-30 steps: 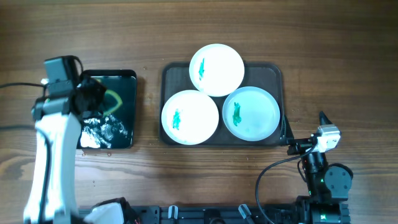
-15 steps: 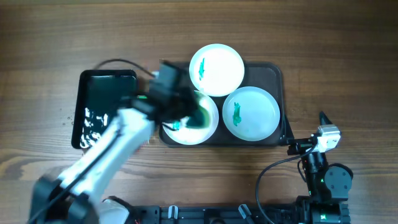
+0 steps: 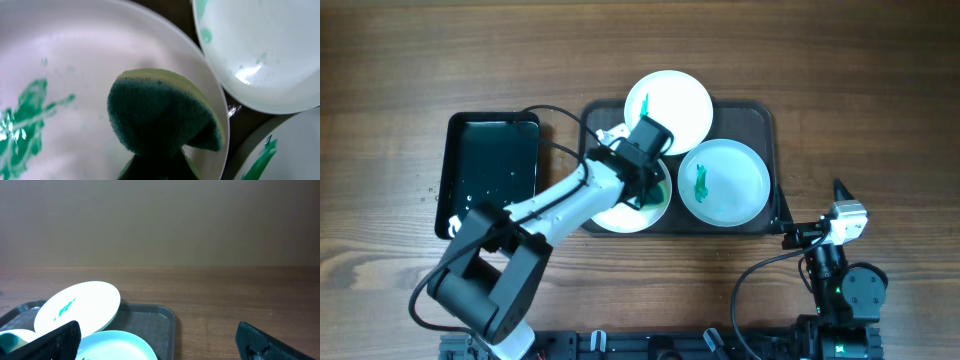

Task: Clean dirty plates on tray and stack at the side
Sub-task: 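Lift the sponge and carry it to the lower-left white plate, then reach the right gripper to the lower-left plate rim and grip it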

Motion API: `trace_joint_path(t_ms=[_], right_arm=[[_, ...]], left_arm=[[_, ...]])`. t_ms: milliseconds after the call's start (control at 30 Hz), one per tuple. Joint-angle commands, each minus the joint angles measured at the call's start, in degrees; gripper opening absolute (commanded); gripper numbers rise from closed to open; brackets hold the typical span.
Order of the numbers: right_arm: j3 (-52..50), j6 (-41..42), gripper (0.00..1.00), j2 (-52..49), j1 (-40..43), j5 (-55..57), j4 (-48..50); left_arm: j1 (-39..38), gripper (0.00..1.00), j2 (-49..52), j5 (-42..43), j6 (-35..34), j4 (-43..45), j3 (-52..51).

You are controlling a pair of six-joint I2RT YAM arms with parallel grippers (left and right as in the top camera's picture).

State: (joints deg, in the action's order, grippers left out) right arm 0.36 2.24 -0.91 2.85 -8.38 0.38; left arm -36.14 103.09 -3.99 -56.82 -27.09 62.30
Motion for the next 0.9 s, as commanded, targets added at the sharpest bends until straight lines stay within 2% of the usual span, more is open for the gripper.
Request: trace_joint_path(t_ms=[0, 100, 233, 267, 300, 333, 367, 400, 433, 633, 700, 800, 833, 867], right_arm=[[-0.04, -0.7, 1.0, 0.31, 0.24, -0.02, 0.15], [-0.04, -0.72, 1.0, 0.31, 0.24, -0.02, 0.15], [-0.04, -0.72, 1.0, 0.31, 0.24, -0.02, 0.15], [-0.04, -0.74, 1.0, 0.31, 0.22, -0.02, 0.15], [-0.04, -0.72, 1.0, 0.31, 0.24, -0.02, 0.15], [-0.04, -0.72, 1.0, 0.31, 0.24, -0.02, 0.15], [-0.04, -0.72, 1.0, 0.31, 0.24, -0.02, 0.15], [-0.04, -0.72, 1.0, 0.31, 0.24, -0.02, 0.15], [-0.04, -0.72, 1.0, 0.31, 0.24, -0.02, 0.15], [-0.04, -3.43, 1.0, 0.31, 0.22, 0.59, 0.83], [-0.04, 1.51, 1.0, 0.31, 0.22, -5.86, 2.86], [-0.04, 16.13, 1.0, 0.33, 0.22, -18.23, 13.25], [-0.04, 23.52, 1.0, 0.33, 0.22, -21.57, 17.94], [-0.04, 34.99, 1.0, 0.33, 0.22, -22.43, 25.66]], left_arm=[[2.64, 0.04, -0.46, 6.49, 7.69, 2.4, 0.57], [4.46, 0.04, -0.44, 7.17, 8.74, 2.43, 0.76], [6.82, 0.04, -0.42, 7.19, 10.34, -2.8, 0.72], [6.8, 0.08, -0.31, 7.19, 11.23, -3.76, 0.72], [6.8, 0.15, -0.31, 7.21, 11.65, -4.35, 0.7], [6.73, 0.41, -0.28, 7.19, 11.67, -4.72, 0.7], [6.69, 0.59, -0.28, 7.19, 11.67, -4.72, 0.7], [6.64, 0.82, -0.28, 7.19, 11.67, -4.7, 0.7], [6.64, 0.9, -0.28, 7.19, 11.67, -4.63, 0.7], [9.11, 0.91, -5.11, 11.32, 11.63, -4.22, 1.09], [10.45, 0.93, -8.79, 13.16, 11.65, -4.24, 1.09], [11.76, 1.0, -13.6, 13.16, 11.65, -4.2, 1.09], [12.13, 1.0, -14.88, 12.68, 11.67, -4.22, 1.09], [12.39, 1.0, -15.76, 11.76, 11.65, -4.26, 1.09]])
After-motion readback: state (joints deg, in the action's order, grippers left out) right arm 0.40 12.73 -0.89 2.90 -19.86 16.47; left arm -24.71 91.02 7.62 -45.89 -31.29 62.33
